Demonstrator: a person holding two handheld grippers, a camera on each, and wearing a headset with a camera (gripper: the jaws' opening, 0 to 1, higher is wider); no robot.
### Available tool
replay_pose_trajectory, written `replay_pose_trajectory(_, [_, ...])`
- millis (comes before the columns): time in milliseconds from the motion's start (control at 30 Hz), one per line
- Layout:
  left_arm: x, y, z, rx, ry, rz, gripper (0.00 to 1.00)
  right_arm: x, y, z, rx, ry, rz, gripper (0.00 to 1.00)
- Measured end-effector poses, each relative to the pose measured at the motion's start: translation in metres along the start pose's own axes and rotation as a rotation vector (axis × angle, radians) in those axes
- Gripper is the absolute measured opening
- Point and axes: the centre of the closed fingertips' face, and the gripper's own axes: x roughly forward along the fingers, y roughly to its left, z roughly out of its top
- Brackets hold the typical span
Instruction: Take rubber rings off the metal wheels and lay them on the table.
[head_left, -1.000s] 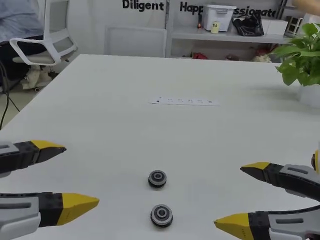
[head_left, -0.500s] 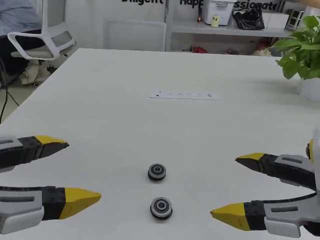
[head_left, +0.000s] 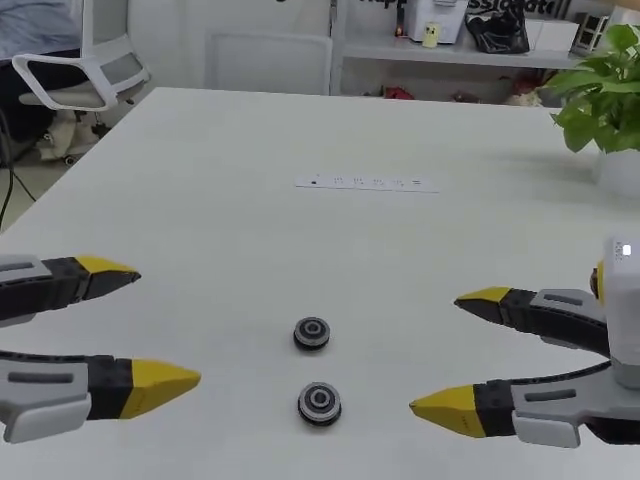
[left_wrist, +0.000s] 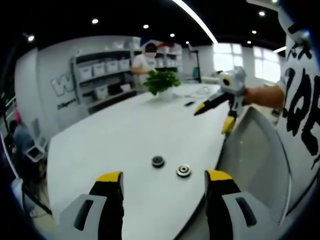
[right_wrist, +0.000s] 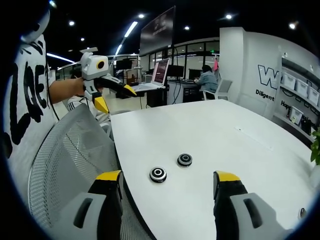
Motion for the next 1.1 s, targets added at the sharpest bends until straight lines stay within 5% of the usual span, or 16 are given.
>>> replay_pose_trajectory(1100, [0.03,0.01,0.006,0.025,0.013,-0.066,0.67,0.023,-0.015,0.005,-0.074,0.016,0.077,0.65])
